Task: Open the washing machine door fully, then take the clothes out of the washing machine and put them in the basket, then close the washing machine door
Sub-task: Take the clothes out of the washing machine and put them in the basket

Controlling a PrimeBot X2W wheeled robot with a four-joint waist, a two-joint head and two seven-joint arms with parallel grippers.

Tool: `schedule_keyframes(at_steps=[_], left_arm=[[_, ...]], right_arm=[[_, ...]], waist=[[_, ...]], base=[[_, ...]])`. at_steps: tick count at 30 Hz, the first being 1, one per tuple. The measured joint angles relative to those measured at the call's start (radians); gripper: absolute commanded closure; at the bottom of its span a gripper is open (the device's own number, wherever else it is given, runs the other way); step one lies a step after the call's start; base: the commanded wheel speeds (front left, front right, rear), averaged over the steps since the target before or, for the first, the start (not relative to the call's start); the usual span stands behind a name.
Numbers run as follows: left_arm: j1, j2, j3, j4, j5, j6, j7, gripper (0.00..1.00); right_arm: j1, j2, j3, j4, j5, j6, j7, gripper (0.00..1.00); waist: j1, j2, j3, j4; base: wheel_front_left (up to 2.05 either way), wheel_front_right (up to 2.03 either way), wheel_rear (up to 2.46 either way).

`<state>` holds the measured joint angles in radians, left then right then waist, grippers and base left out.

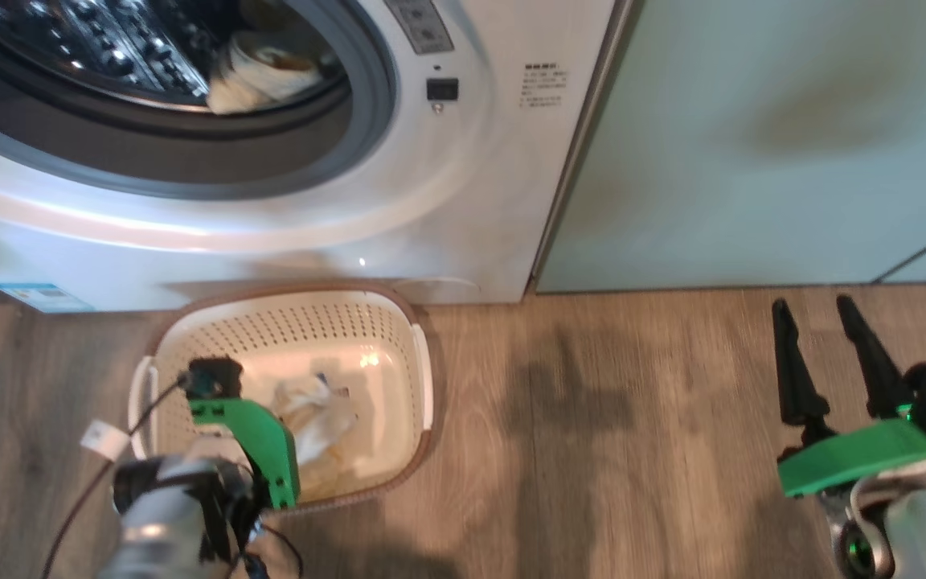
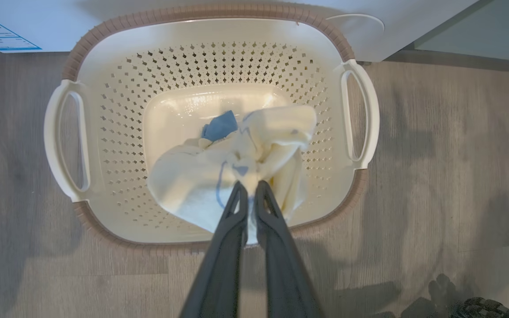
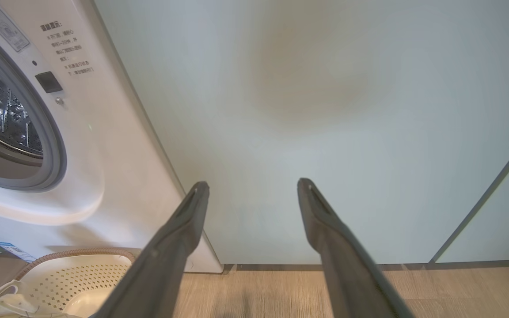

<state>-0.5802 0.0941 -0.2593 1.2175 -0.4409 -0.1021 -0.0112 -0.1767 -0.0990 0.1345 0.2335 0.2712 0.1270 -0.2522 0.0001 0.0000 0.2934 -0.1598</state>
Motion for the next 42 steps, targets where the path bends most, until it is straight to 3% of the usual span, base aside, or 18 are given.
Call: schedule_keyframes(at_steps=[19, 20, 22, 23, 24, 34, 42], left_arm=[[-0.162, 0.059, -0.001, 0.071, 0.001, 0.057, -0.033, 1.00], [-0.162, 0.060, -0.001, 0.071, 0.001, 0.062, -0.034, 0.96], [-0.162, 0.061, -0.002, 0.075, 0.000, 0.062, -0.035, 0.55], [-0.162, 0.061, -0.002, 0.077, 0.000, 0.064, -0.044, 0.22], [-0.162, 0.061, -0.002, 0.077, 0.000, 0.068, -0.050, 0.00], [-0.160, 0.058, 0.000, 0.079, -0.019, 0.067, -0.166, 0.00], [-0.118, 0.062, 0.009, 0.060, -0.037, 0.033, -0.235, 0.00]], right_arm=[[-0.128, 0.018, -0.001, -0.023, 0.000, 0.000, 0.000, 0.00], [-0.132, 0.019, -0.001, -0.023, 0.000, 0.000, 0.000, 0.00], [-0.139, 0.019, -0.002, -0.023, 0.000, 0.000, 0.000, 0.00], [-0.139, 0.020, -0.003, -0.023, 0.000, 0.000, 0.000, 0.00], [-0.139, 0.020, -0.004, -0.022, 0.000, 0.000, 0.000, 0.00], [-0.134, 0.024, -0.015, -0.016, -0.002, 0.000, 0.000, 0.00], [-0.052, 0.019, -0.030, -0.002, -0.002, 0.000, 0.000, 0.00]], waist=[[0.0001, 0.0000, 0.222, -0.072], [0.0001, 0.0000, 0.229, -0.076], [0.0000, 0.0000, 0.237, -0.082], [0.0000, 0.0000, 0.239, -0.083], [0.0000, 0.0000, 0.239, -0.083], [-0.0002, 0.0000, 0.176, -0.063], [-0.0003, 0.0000, 0.068, -0.040]], base=[[0.00, 0.00, 0.00], [0.00, 0.00, 0.00], [0.00, 0.00, 0.00], [0.00, 0.00, 0.00], [0.00, 0.00, 0.00], [0.00, 0.00, 0.00], [0.00, 0.00, 0.00]])
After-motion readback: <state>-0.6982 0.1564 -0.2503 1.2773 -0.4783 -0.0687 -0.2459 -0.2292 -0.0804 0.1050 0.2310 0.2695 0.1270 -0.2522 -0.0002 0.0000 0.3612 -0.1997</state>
